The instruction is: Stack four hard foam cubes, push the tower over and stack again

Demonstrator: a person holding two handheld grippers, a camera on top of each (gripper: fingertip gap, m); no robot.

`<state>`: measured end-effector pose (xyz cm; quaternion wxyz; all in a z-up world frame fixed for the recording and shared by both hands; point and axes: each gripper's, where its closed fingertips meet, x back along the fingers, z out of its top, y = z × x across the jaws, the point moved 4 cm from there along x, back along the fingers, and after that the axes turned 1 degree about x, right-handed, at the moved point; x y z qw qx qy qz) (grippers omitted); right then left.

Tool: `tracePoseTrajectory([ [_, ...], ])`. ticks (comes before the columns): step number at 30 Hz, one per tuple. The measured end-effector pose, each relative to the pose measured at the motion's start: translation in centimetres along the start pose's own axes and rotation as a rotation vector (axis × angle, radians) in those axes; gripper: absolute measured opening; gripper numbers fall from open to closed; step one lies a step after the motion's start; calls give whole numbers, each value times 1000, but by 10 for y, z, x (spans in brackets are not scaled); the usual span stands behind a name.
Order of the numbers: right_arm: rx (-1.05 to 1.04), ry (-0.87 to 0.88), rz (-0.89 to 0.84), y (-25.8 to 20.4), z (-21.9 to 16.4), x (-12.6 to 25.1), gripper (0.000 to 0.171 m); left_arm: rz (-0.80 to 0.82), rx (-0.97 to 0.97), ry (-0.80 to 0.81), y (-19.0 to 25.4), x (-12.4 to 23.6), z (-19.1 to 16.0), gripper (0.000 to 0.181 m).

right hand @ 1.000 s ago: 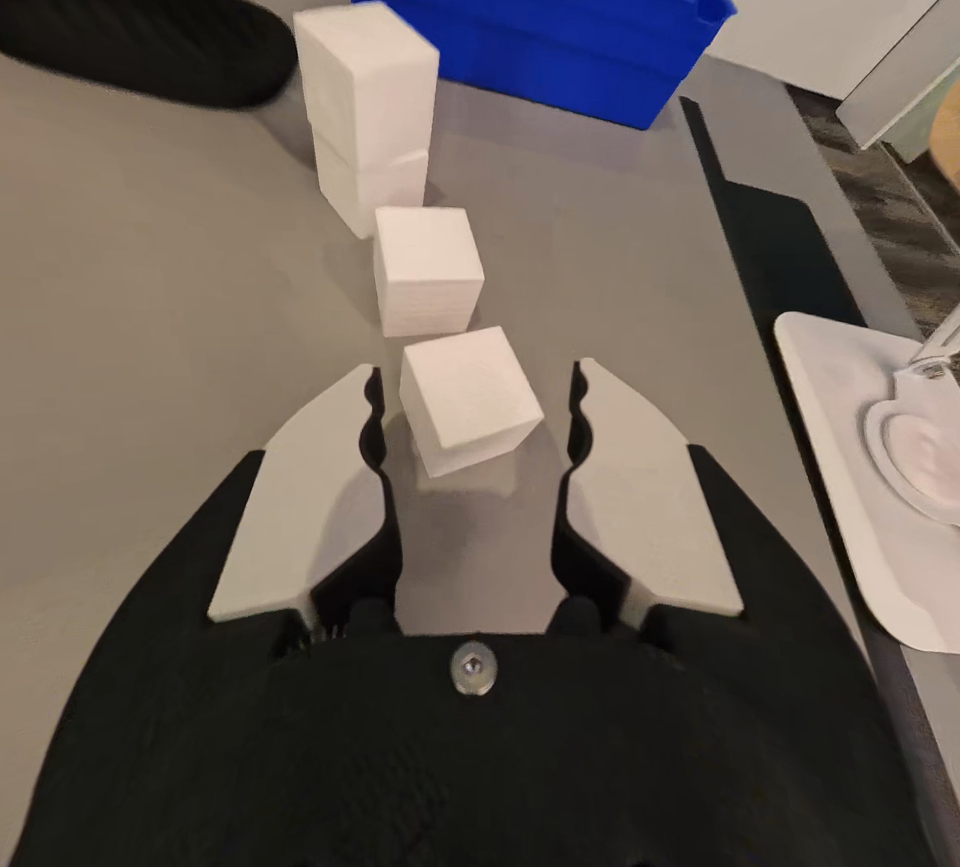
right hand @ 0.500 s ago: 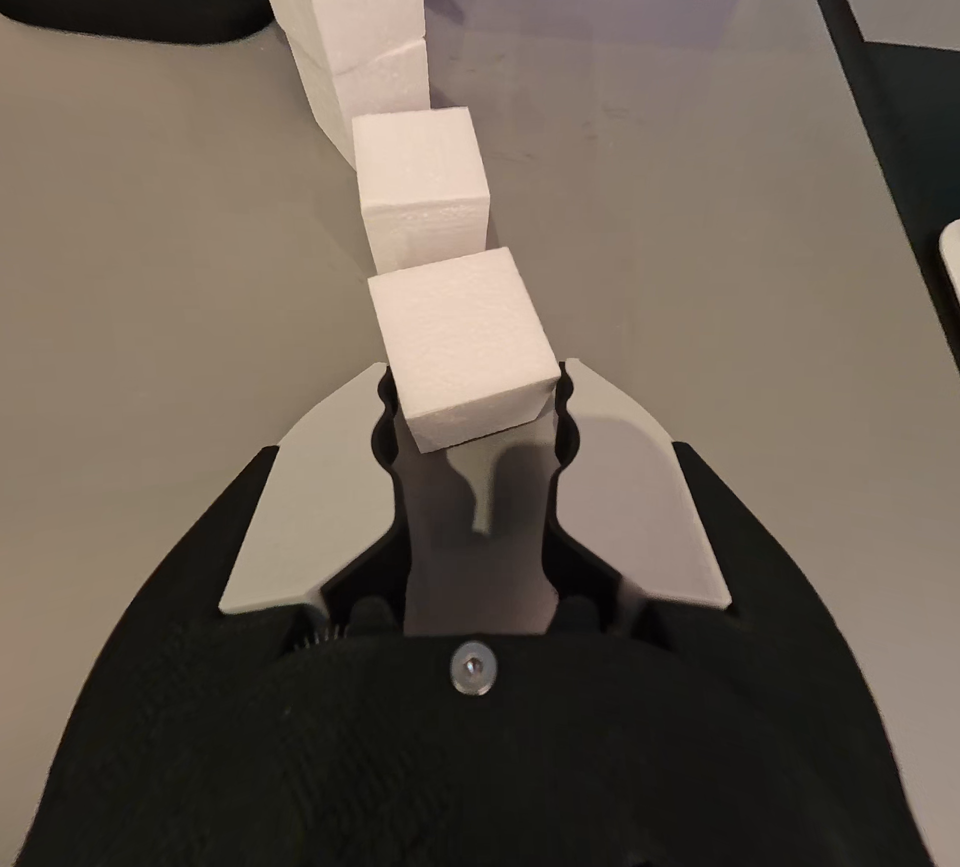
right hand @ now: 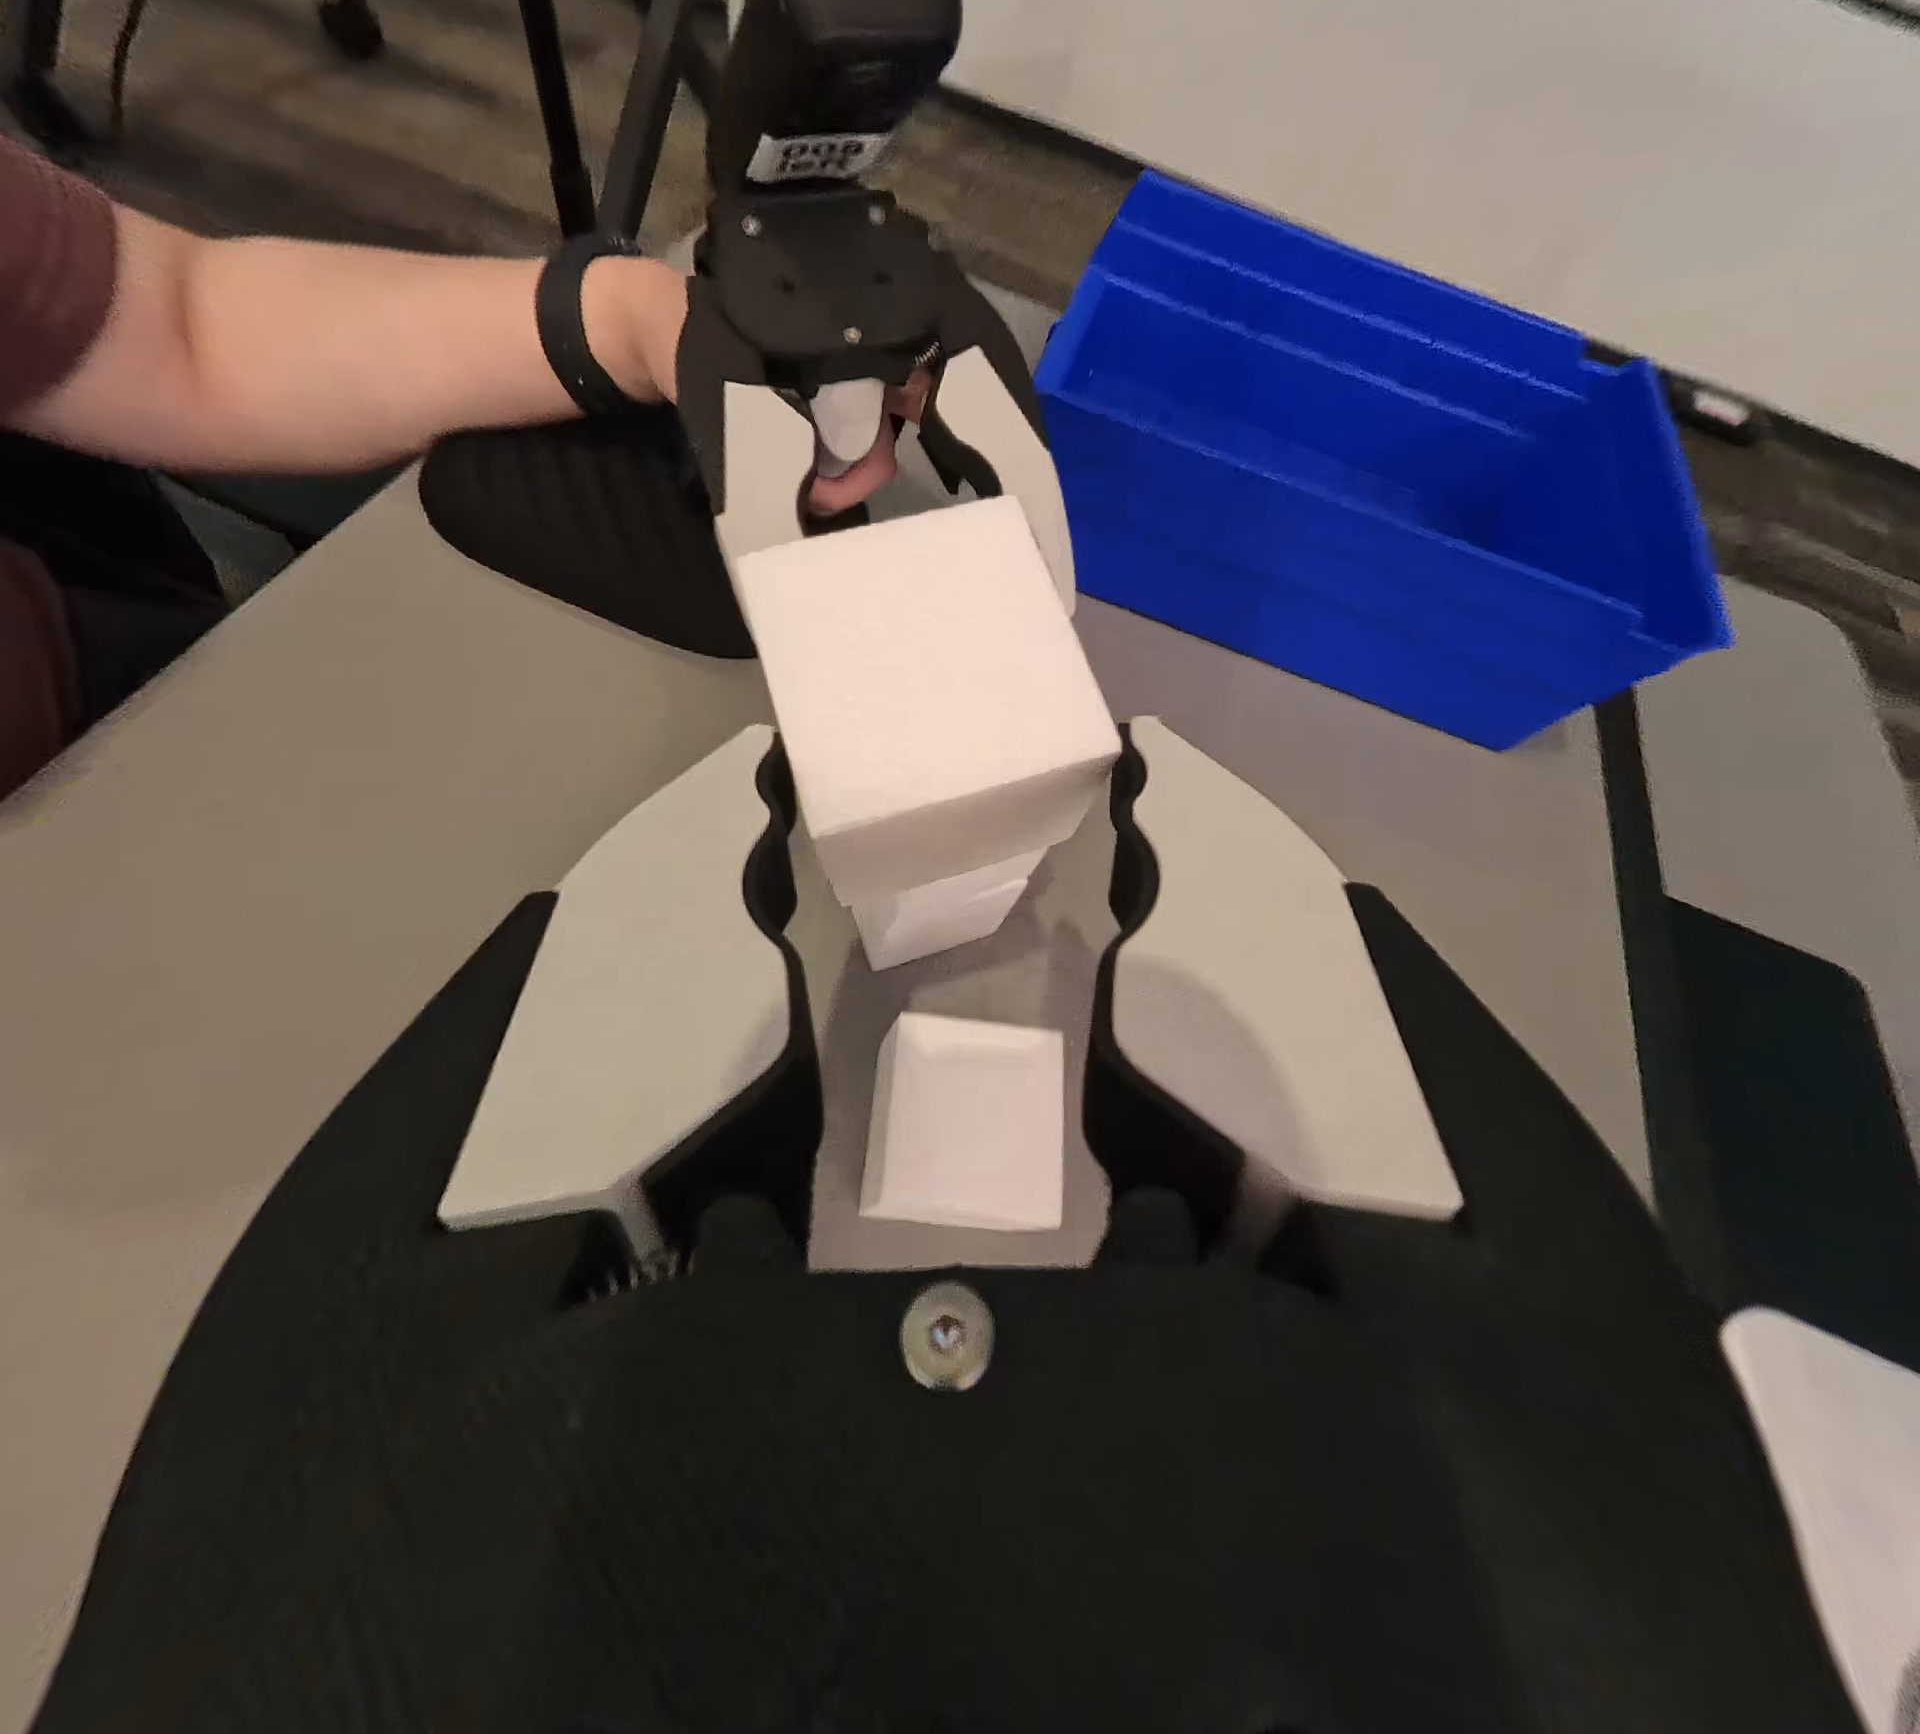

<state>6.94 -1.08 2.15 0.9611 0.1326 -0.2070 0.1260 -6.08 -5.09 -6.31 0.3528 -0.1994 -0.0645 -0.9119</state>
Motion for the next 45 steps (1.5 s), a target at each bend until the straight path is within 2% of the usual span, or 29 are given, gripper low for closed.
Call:
tracePoseTrajectory([
  [6, -36, -55, 117, 13, -1, -33, 60, -1, -11, -35, 1, -4, -6, 91],
  [20, -68, -148, 136, 16, -21, -43, 60, -19, -27, -49, 5, -4, -8, 90],
  [26, -56, -28, 87, 11, -17, -22, 83, -24, -18, -45, 6, -4, -8, 91],
  [28, -77, -4, 43, 13, -34, -6, 83, -27, -11, -38, 6, -4, -7, 91],
  [31, -184, -30, 5, 15, -79, 8, 83, -30, -19, -43, 7, -6, -8, 91],
  [33, -239, -81, -6, 11, -108, 8, 83, -33, -25, -53, 8, -7, -8, 91],
  [36, -257, -135, -29, 4, -131, 2, 79, -32, -31, -65, 9, -8, -10, 91],
  [39, -258, -184, -50, 0, -145, -6, 71, -31, -24, -69, 8, -8, -12, 91],
  [41, -267, -196, -29, -3, -148, -10, 58, -31, -18, -69, 7, -8, -12, 91],
  [45, -268, -142, -31, 1, -132, 1, 58, -32, -18, -71, 7, -8, -12, 91],
])
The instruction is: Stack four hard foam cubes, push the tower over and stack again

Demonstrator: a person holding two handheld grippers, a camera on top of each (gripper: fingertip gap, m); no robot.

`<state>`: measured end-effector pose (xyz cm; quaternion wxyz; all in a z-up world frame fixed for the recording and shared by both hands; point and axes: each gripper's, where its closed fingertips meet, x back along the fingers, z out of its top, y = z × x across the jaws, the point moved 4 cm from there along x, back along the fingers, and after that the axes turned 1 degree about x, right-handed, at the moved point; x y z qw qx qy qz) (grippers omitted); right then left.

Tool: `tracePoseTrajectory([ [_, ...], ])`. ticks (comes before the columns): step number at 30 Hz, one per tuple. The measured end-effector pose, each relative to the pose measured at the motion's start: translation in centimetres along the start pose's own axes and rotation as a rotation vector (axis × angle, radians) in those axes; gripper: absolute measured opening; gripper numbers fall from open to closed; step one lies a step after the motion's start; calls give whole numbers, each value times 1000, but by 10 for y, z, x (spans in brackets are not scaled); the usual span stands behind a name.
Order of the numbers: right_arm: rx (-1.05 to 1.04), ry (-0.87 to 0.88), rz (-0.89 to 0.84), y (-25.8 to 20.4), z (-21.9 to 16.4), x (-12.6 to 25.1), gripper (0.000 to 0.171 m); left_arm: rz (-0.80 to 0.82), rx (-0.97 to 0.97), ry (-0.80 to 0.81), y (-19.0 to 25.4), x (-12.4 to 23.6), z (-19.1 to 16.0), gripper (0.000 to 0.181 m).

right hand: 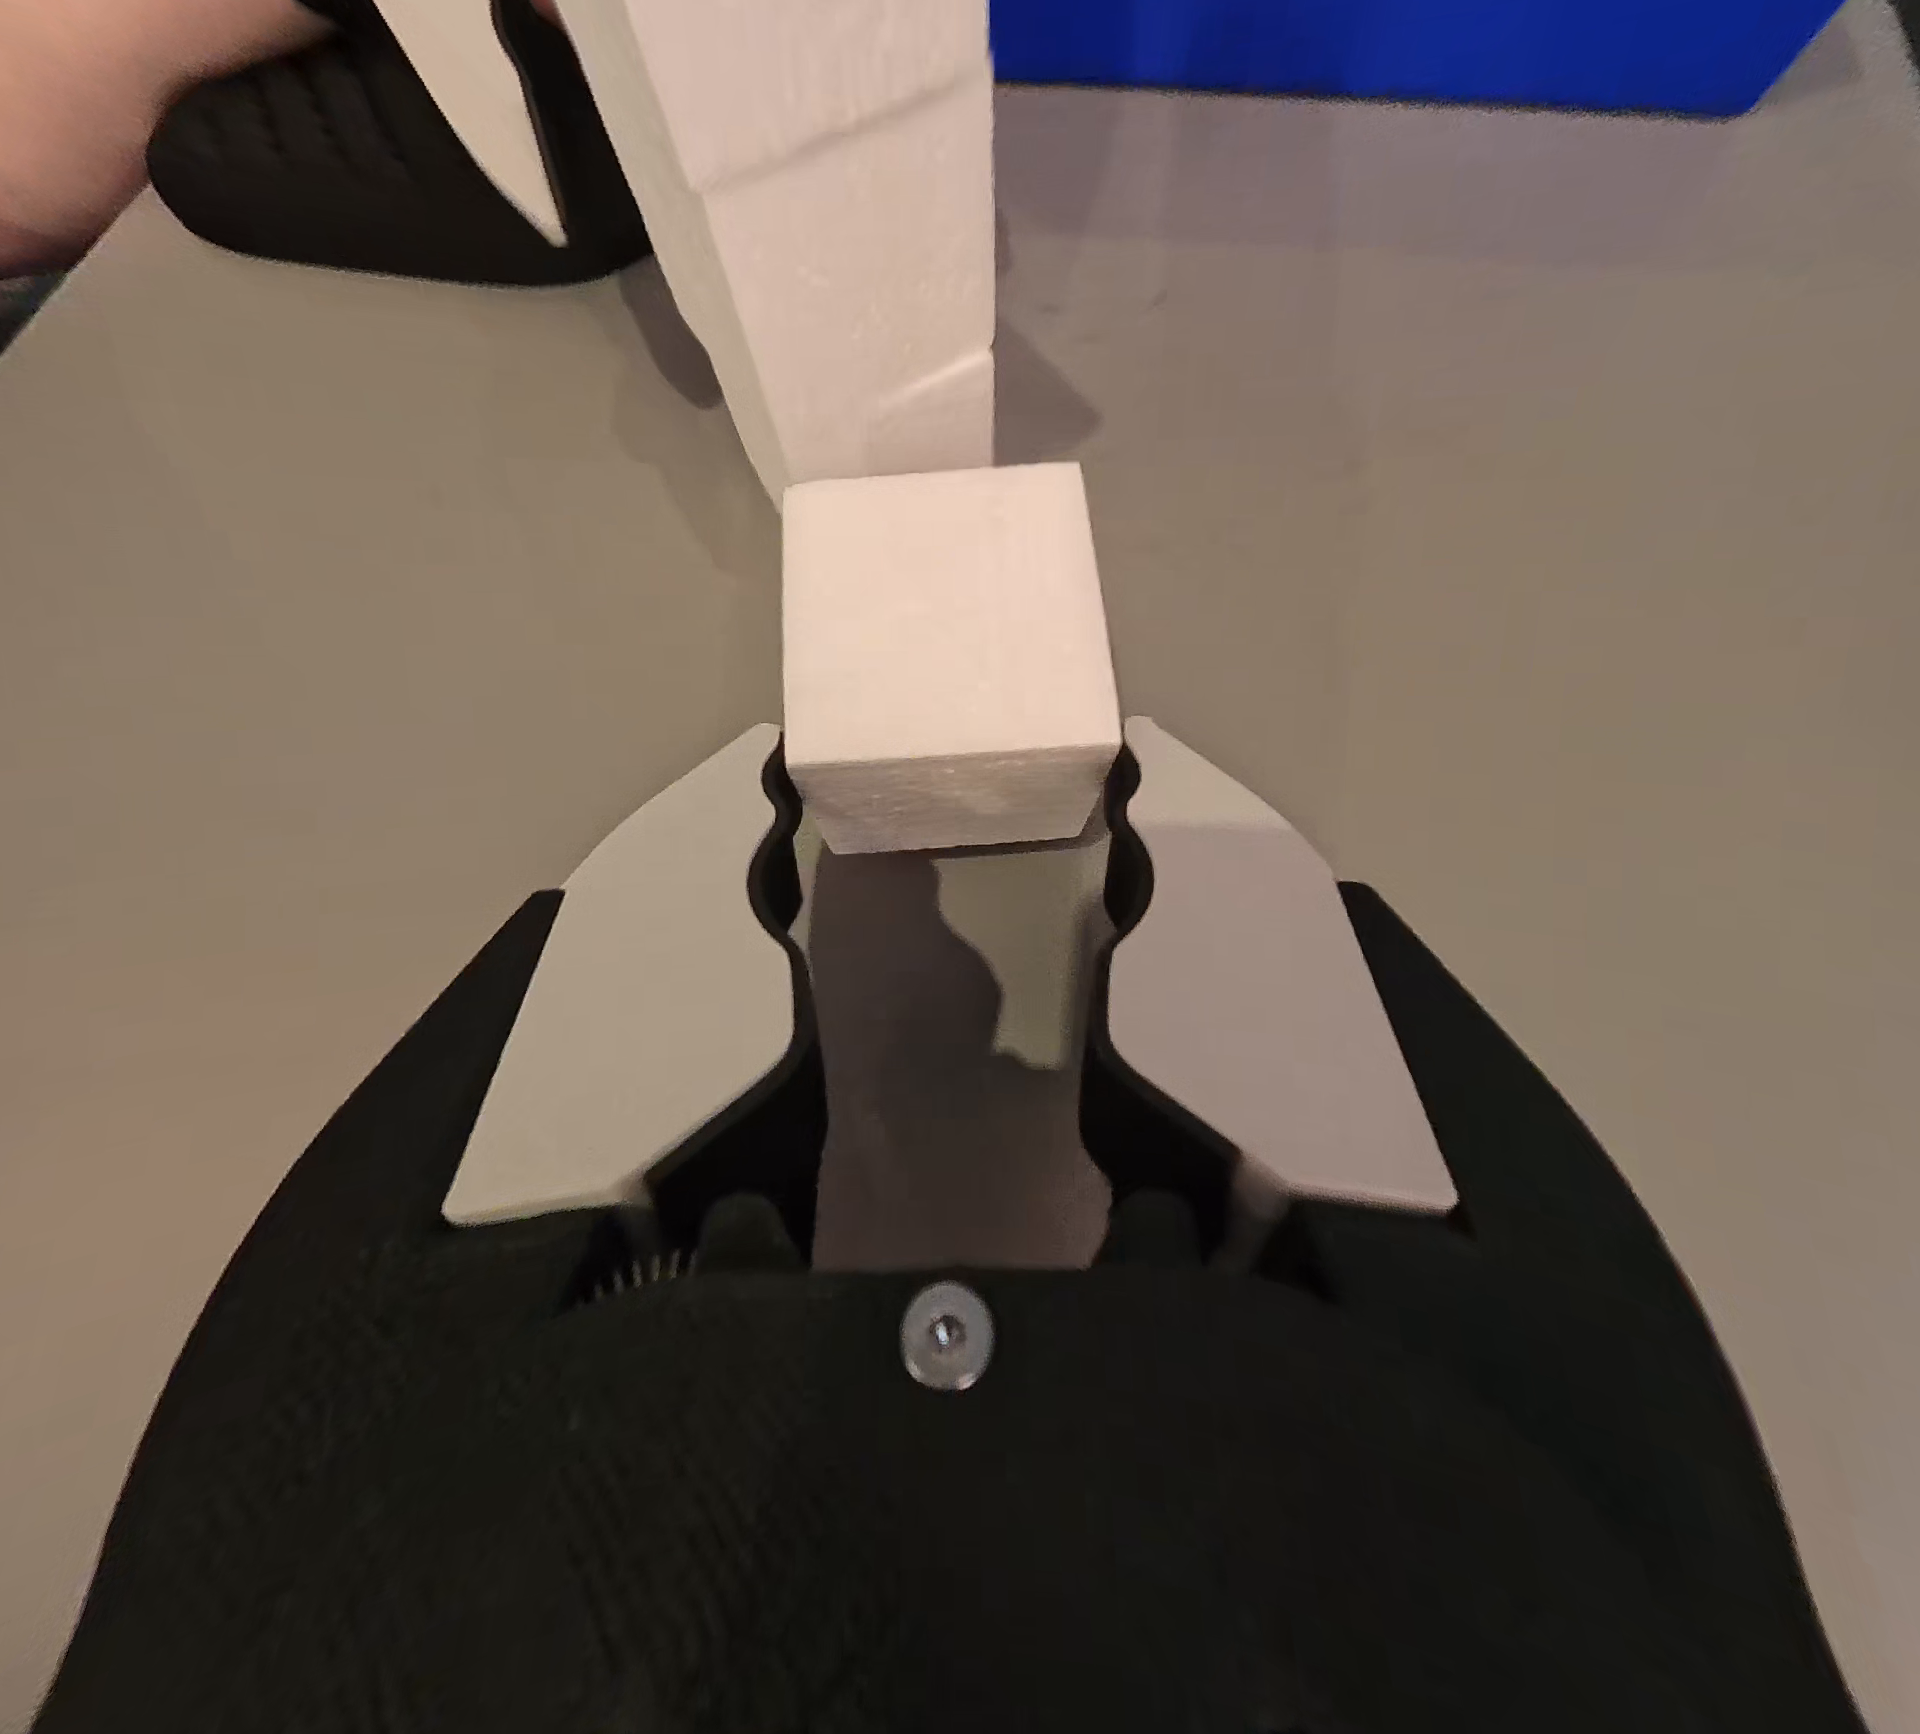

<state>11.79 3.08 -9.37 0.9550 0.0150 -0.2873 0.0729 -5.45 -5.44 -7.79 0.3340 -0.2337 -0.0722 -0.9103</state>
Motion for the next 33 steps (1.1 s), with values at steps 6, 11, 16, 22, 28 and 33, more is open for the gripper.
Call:
tracePoseTrajectory([
  [6, 92, 200, -67, 3, 93, 60, 57, 0, -7, -7, 1, 0, 0, 91],
  [11, 205, 170, 145, -26, 153, 49, 58, 1, -10, -18, 1, -1, -2, 91],
  [16, 250, 44, 227, -28, 162, 20, 58, 0, 3, -4, 0, 0, -1, 91],
  [22, 246, 33, 285, -24, 161, 13, 58, -1, -11, -13, 1, 0, -1, 90],
  [28, 243, -35, 293, -21, 153, 7, 58, -5, -14, -14, 2, 0, -1, 91],
  [33, 232, -50, 297, -20, 151, 4, 58, -6, -16, -12, 3, 1, -1, 91],
])
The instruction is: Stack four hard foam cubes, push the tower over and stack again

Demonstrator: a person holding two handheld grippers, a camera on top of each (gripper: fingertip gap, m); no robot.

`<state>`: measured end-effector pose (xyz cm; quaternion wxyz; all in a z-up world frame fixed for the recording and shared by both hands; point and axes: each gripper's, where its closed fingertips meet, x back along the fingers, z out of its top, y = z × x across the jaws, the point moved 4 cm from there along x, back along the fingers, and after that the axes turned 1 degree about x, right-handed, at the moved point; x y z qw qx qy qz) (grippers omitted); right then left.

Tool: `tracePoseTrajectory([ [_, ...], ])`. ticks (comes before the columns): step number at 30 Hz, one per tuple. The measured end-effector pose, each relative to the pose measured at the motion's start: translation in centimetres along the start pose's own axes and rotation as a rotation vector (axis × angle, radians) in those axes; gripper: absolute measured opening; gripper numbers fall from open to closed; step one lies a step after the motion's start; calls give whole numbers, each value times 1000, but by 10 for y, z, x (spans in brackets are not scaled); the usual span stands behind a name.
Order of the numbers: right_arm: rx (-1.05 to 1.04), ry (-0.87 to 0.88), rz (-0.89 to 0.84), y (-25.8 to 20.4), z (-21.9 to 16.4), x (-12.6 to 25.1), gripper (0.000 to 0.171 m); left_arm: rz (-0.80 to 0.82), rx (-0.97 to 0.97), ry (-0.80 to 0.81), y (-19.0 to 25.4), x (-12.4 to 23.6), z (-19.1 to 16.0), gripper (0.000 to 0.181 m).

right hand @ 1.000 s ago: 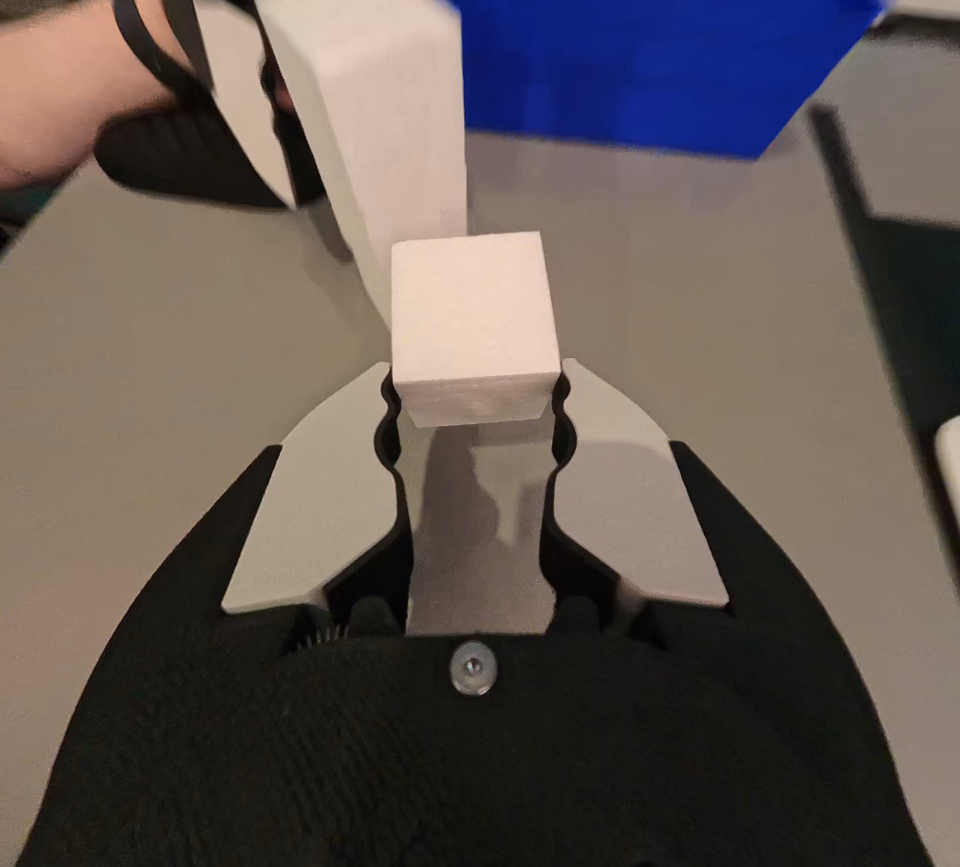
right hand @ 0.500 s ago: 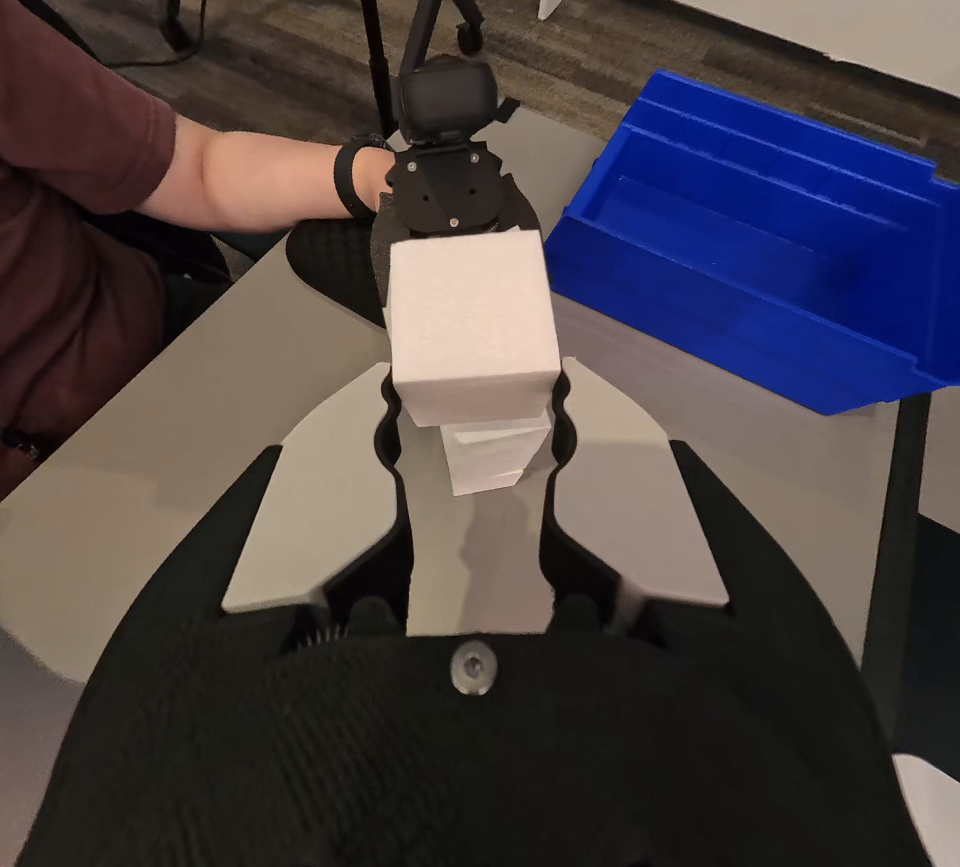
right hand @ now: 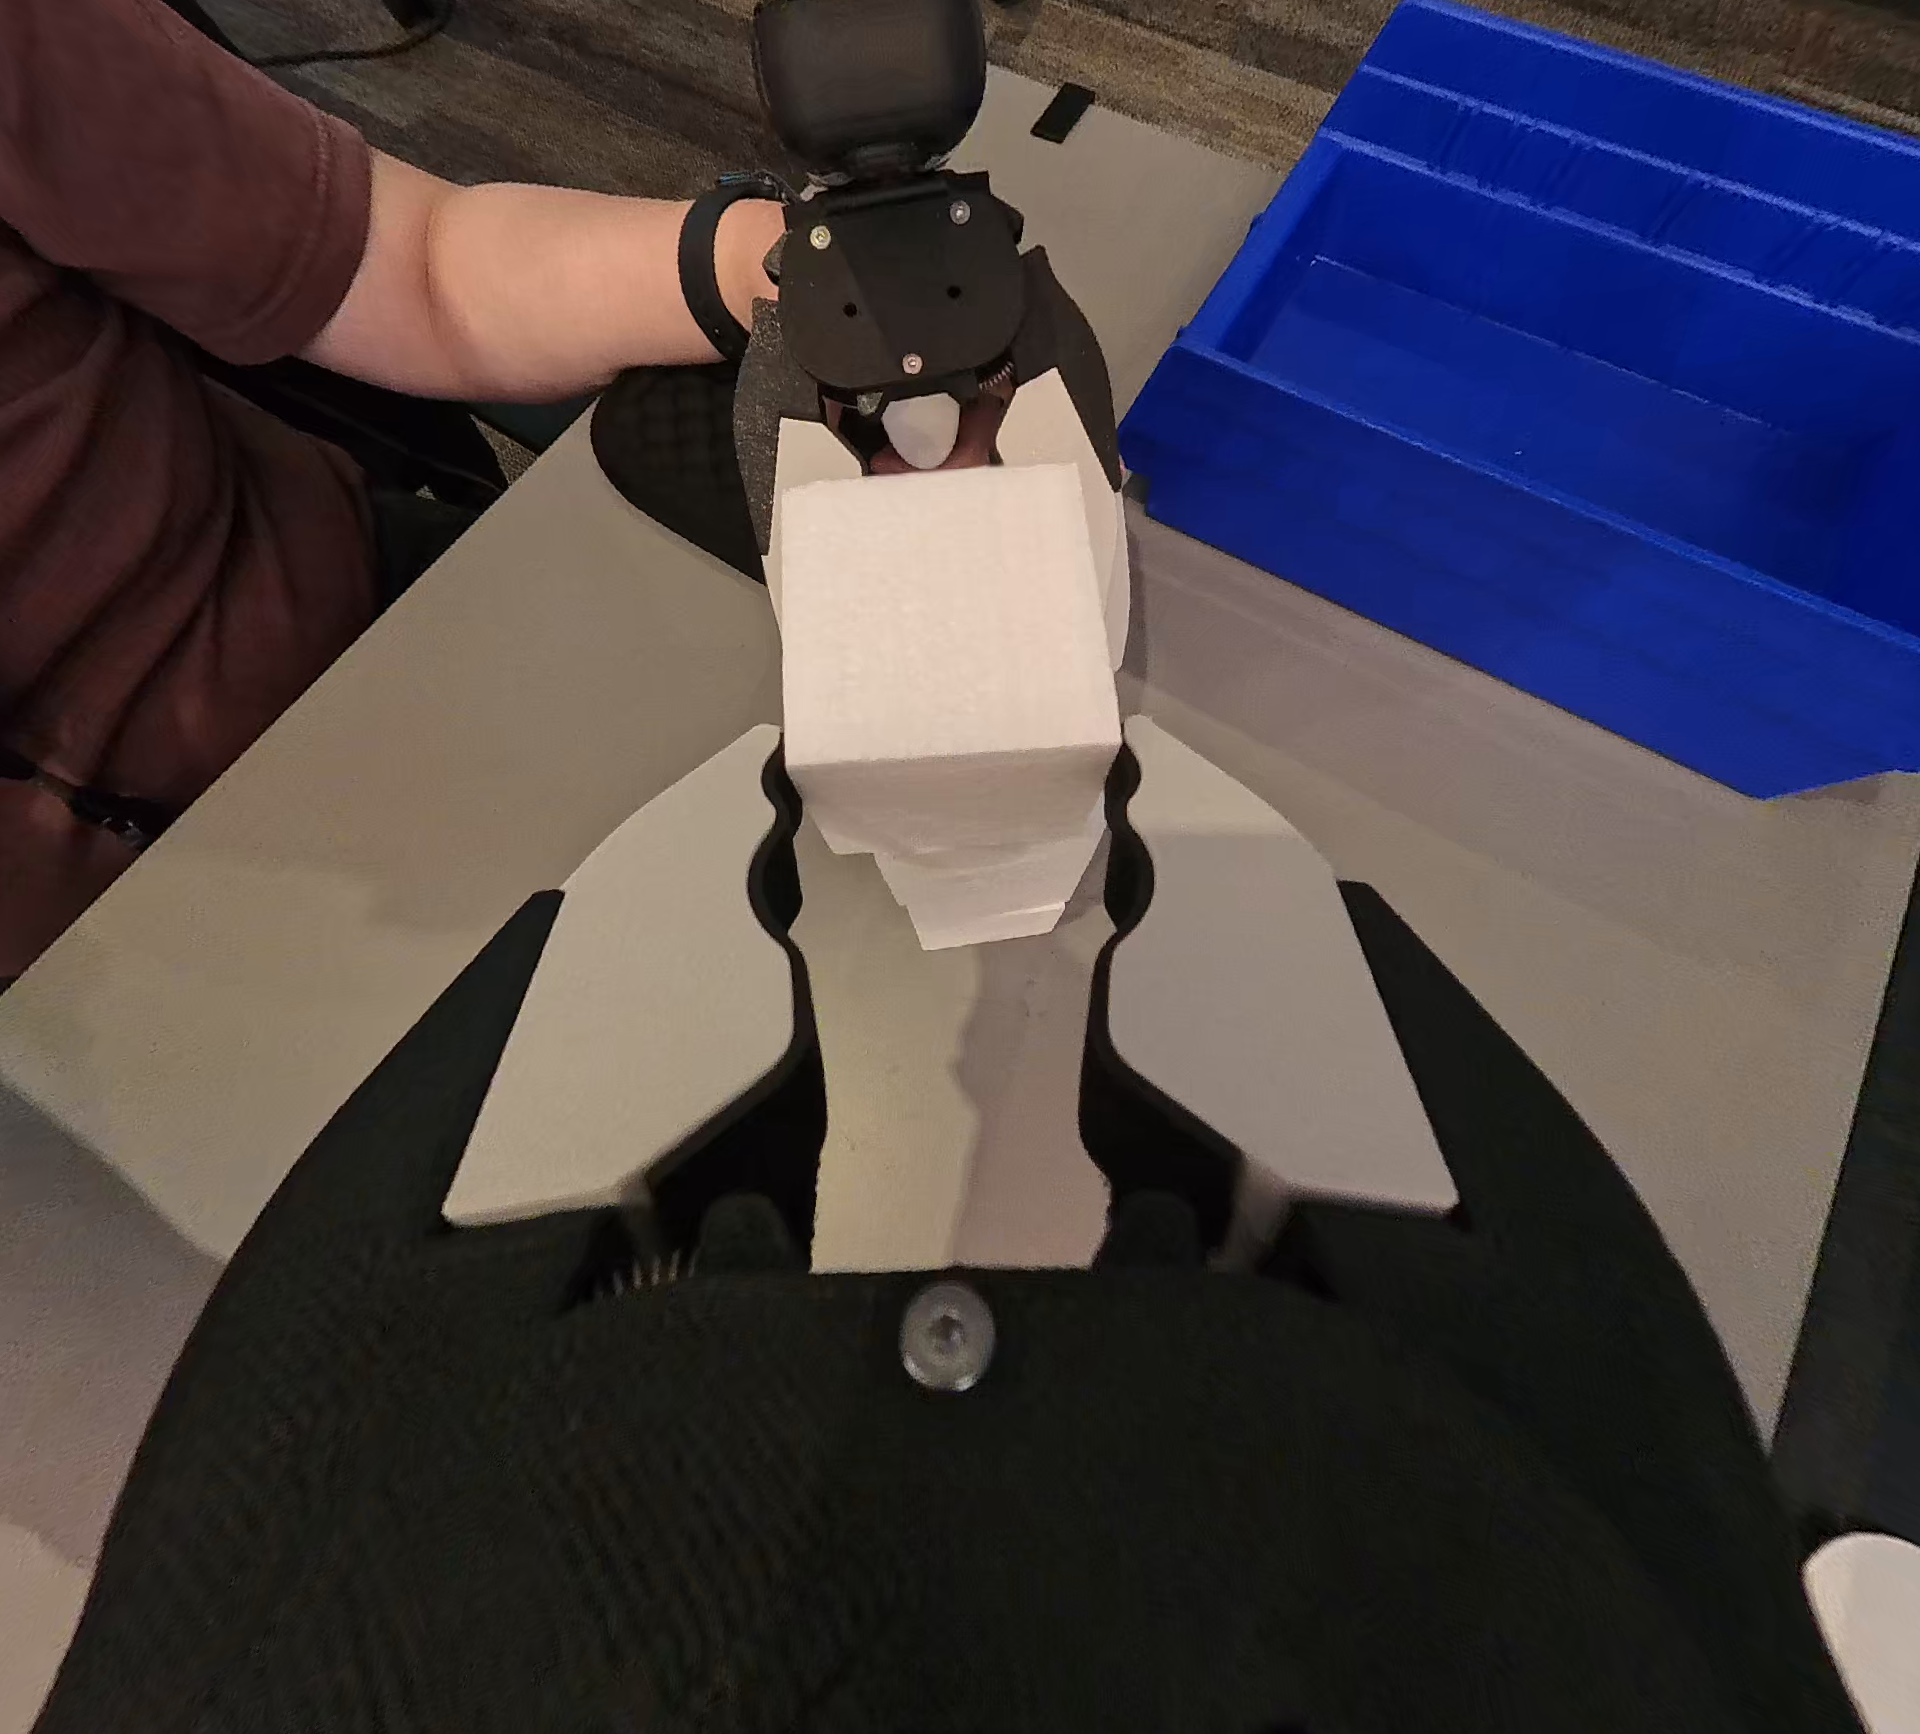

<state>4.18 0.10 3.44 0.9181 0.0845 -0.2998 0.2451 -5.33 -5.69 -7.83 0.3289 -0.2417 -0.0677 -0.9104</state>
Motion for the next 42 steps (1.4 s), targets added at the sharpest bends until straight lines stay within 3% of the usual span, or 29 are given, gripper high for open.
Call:
tracePoseTrajectory([
  [15, -20, 22, -15, 4, -3, -1, 59, 2, -6, -11, 1, 0, -2, 91],
  [22, -13, 58, -56, -1, -2, 6, 76, 1, -7, 2, 1, 1, 0, 91],
  [30, 50, 294, -260, -41, 2, 66, 82, -7, -9, 71, 3, 6, 9, 90],
  [35, 67, 359, -571, -66, -35, 114, 81, 19, -31, 135, 4, 11, 19, 90],
  [42, -122, 476, -866, -95, -76, 192, 79, 38, -9, 145, 3, 6, 19, 93],
])
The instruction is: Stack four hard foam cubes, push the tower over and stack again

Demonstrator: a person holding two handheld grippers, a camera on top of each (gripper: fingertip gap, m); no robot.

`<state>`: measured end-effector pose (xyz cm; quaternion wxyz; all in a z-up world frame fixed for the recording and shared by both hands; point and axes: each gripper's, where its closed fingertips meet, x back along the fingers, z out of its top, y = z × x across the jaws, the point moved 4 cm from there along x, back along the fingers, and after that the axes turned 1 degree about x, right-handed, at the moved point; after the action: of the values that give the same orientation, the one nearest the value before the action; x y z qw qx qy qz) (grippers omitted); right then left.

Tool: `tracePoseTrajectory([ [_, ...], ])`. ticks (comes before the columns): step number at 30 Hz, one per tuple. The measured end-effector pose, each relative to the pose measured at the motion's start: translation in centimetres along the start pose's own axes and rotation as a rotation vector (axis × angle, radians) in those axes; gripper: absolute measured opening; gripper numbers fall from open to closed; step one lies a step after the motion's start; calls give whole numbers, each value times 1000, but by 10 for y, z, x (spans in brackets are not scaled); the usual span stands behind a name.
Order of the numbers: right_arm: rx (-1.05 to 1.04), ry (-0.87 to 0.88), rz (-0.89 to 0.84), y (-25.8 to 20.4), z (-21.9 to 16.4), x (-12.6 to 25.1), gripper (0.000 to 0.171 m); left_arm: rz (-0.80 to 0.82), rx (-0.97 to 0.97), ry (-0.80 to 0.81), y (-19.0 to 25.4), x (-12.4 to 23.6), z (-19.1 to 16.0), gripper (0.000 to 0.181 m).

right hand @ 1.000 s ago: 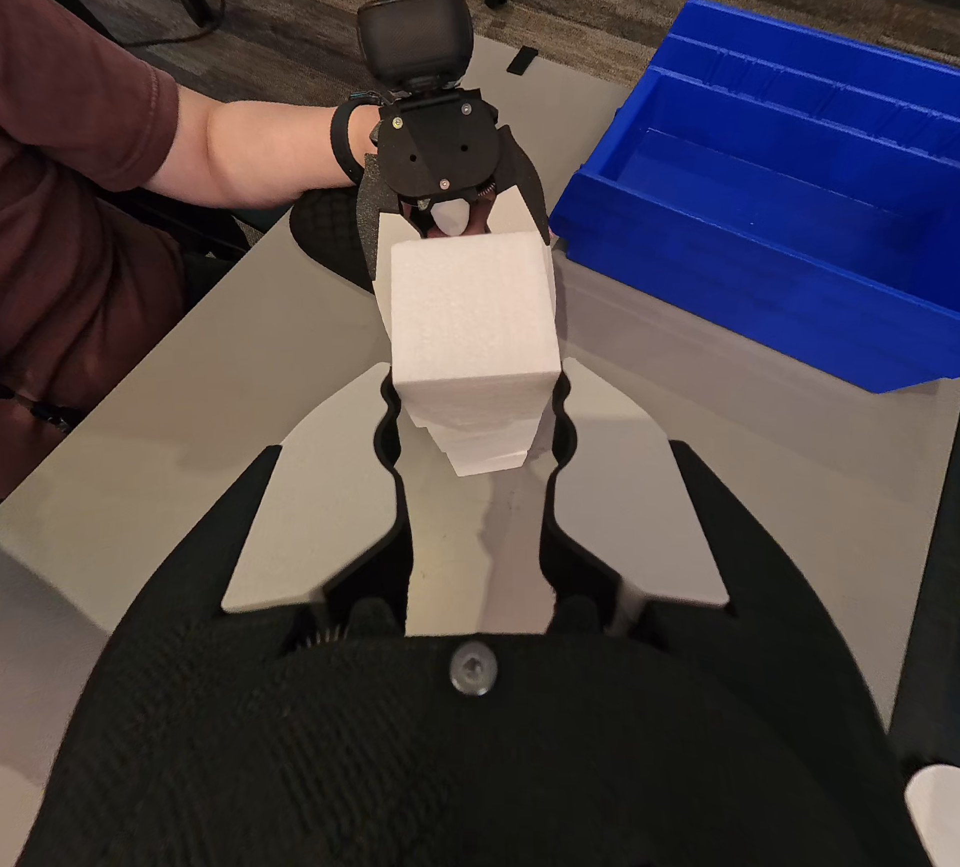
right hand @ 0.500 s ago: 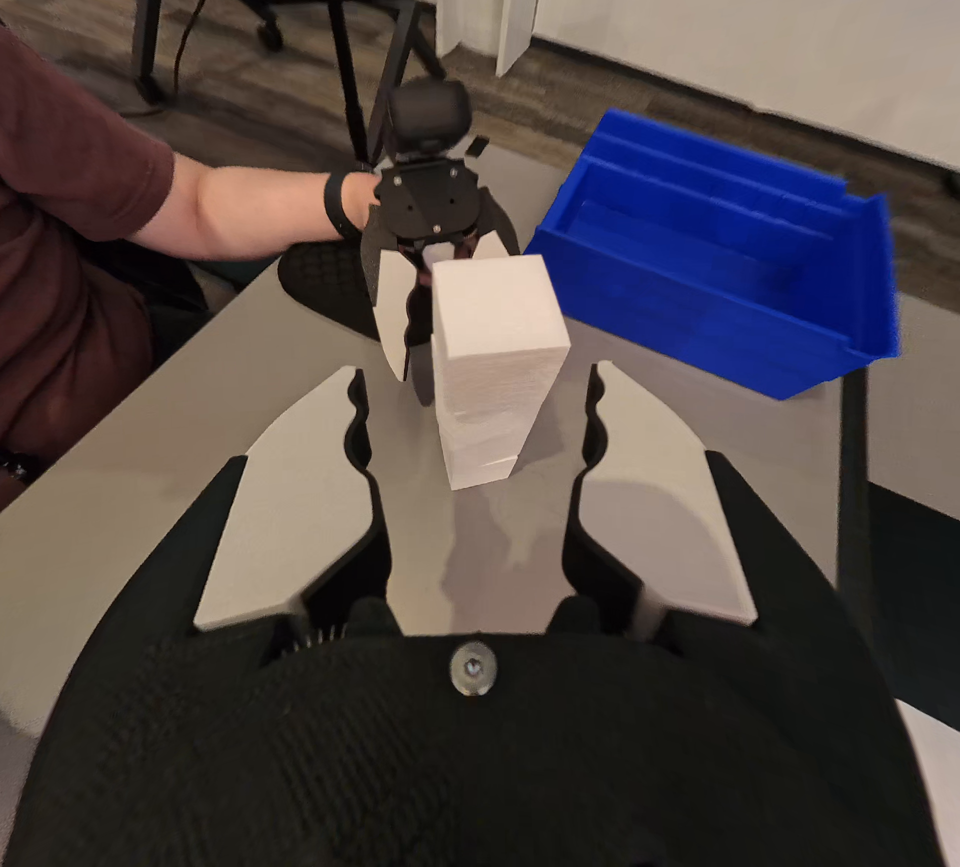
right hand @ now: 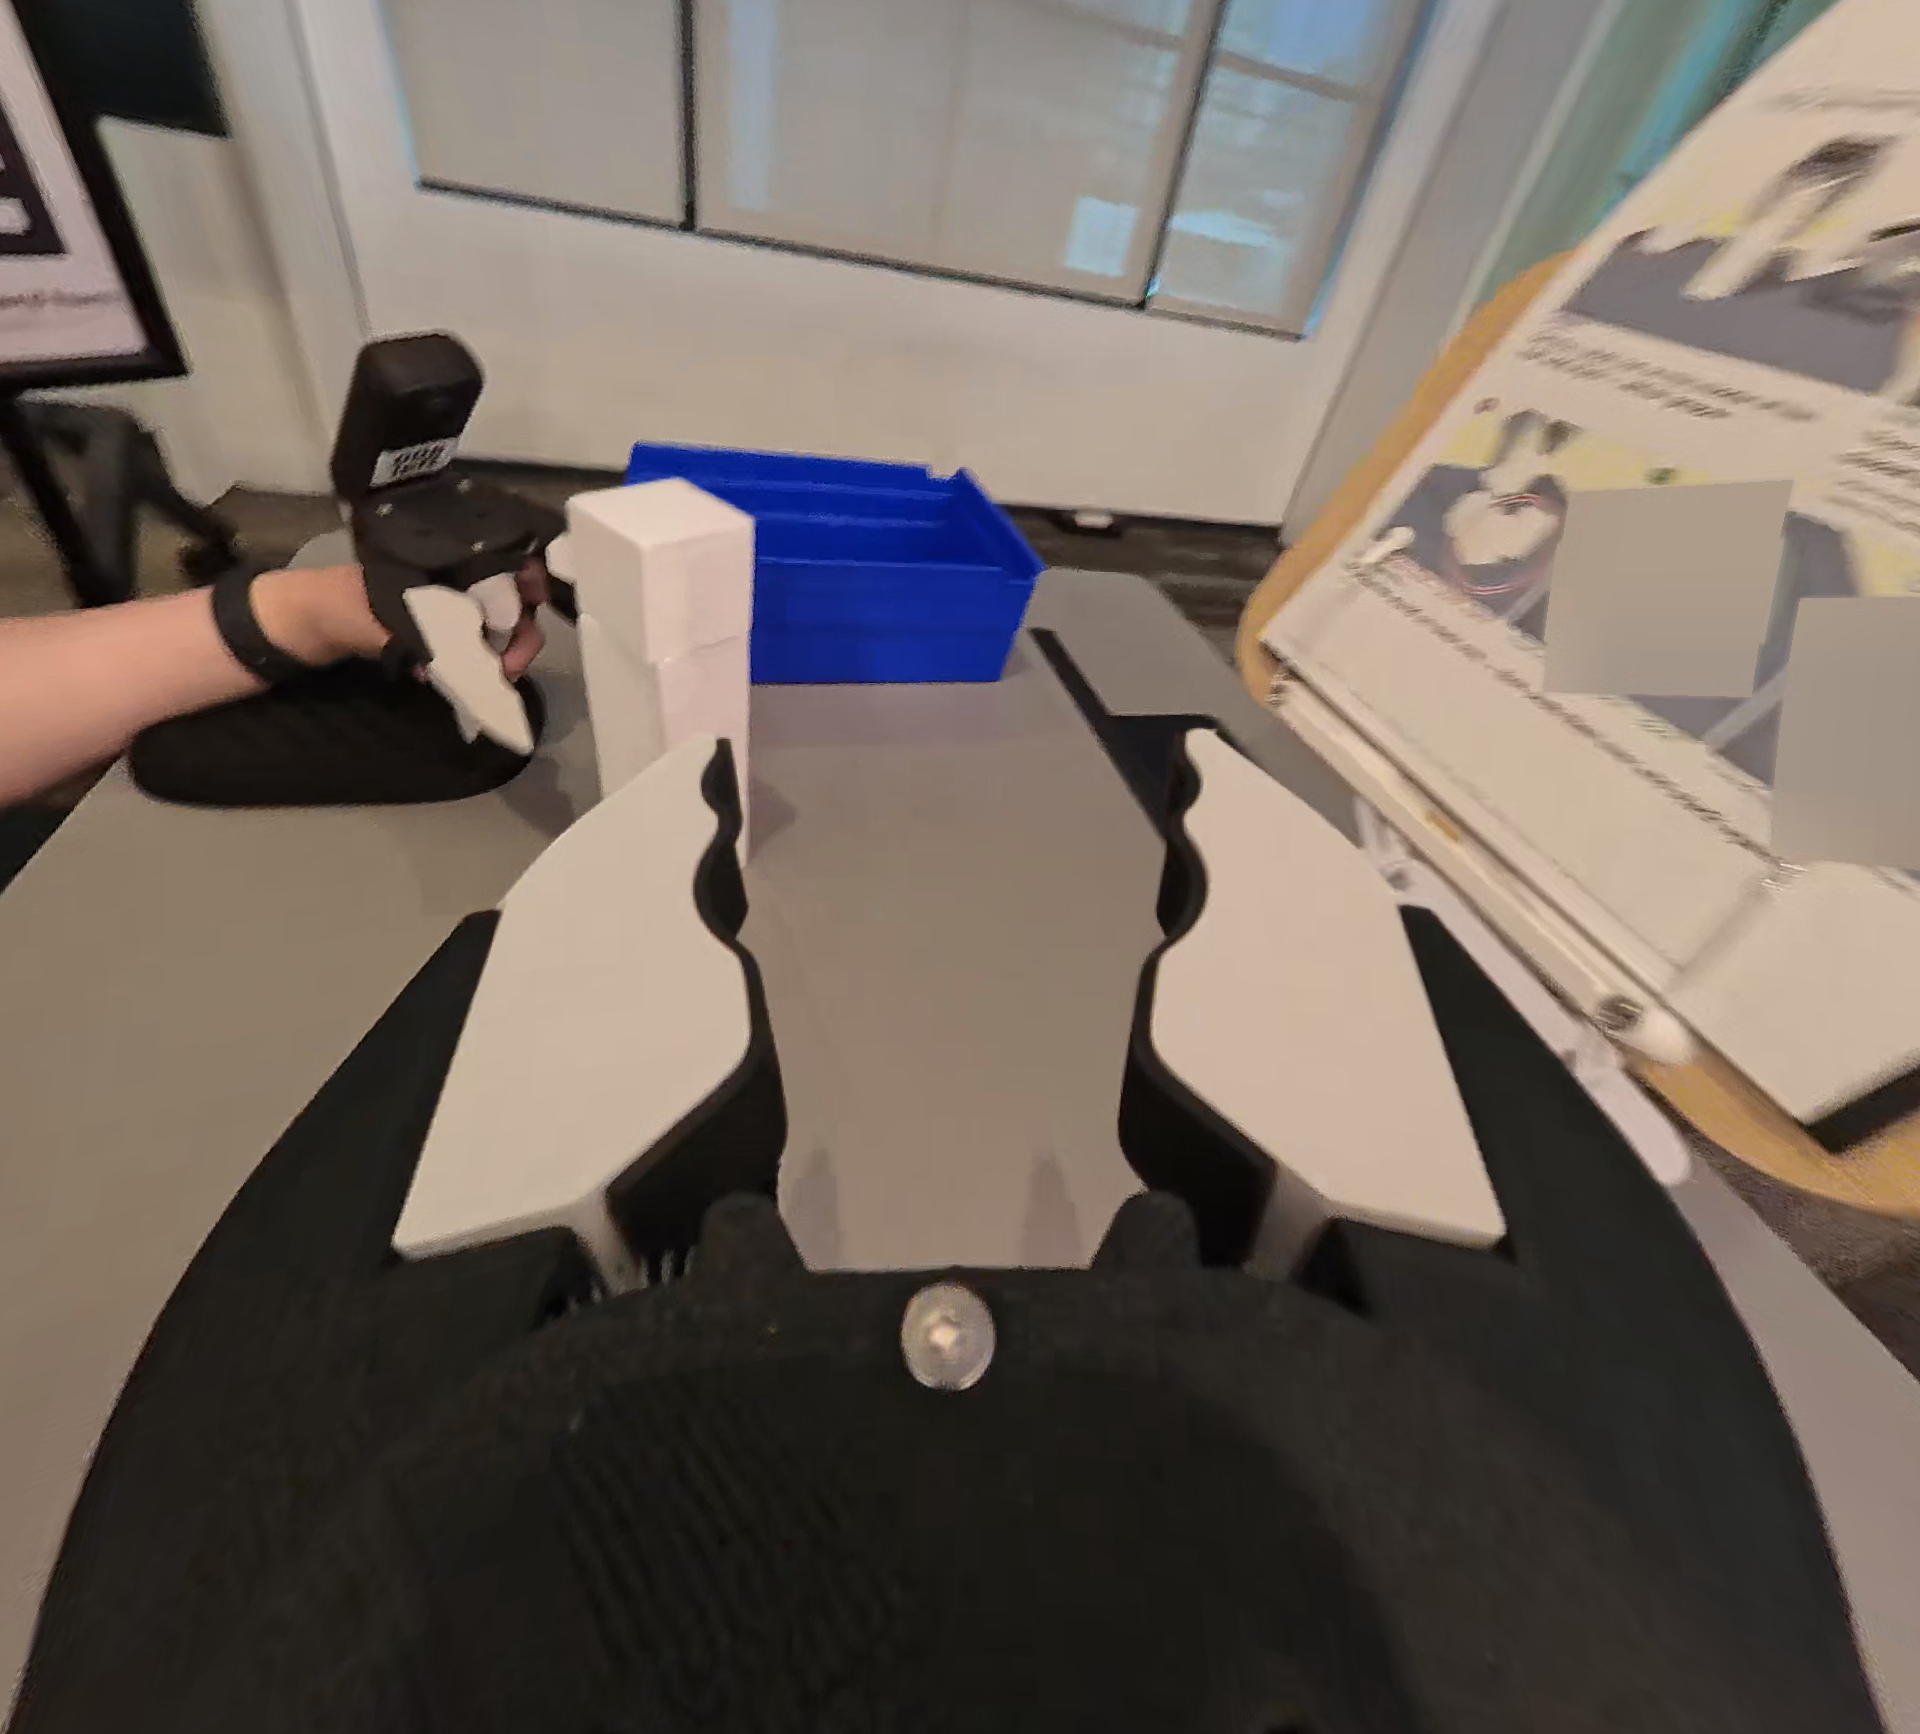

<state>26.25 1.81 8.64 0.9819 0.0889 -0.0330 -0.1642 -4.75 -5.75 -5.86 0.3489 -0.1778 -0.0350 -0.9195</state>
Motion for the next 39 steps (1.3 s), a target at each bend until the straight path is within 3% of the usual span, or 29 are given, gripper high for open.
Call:
tracePoseTrajectory([
  [4, -50, 12, -87, 16, 11, 31, 72, 8, 17, -29, 4, -2, -5, 90],
  [8, -4, 0, -165, 23, 17, 52, 60, 157, 34, -115, 0, 7, -18, 80],
  [14, 19, -54, -207, 28, 12, 62, 59, 309, 100, -194, -7, 17, -33, 66],
  [19, 69, -151, -240, 29, 5, 61, 59, 281, 236, -246, -8, 15, -37, 5],
  [20, 80, -164, -243, 29, 4, 62, 59, 274, 269, -228, -8, 15, -35, 0],
  [23, 96, -212, -246, 30, -3, 61, 59, 266, 337, -228, -10, 16, -34, 0],
  [27, 96, -233, -260, 33, -7, 63, 59, 370, 320, -307, -16, 20, -36, 0],
  [32, 84, -236, -266, 36, -8, 69, 59, 343, 339, -342, -7, 4, -23, 0],
  [39, 47, -242, -259, 39, -15, 74, 59, 301, 122, -340, 8, -48, 62, 0],
])
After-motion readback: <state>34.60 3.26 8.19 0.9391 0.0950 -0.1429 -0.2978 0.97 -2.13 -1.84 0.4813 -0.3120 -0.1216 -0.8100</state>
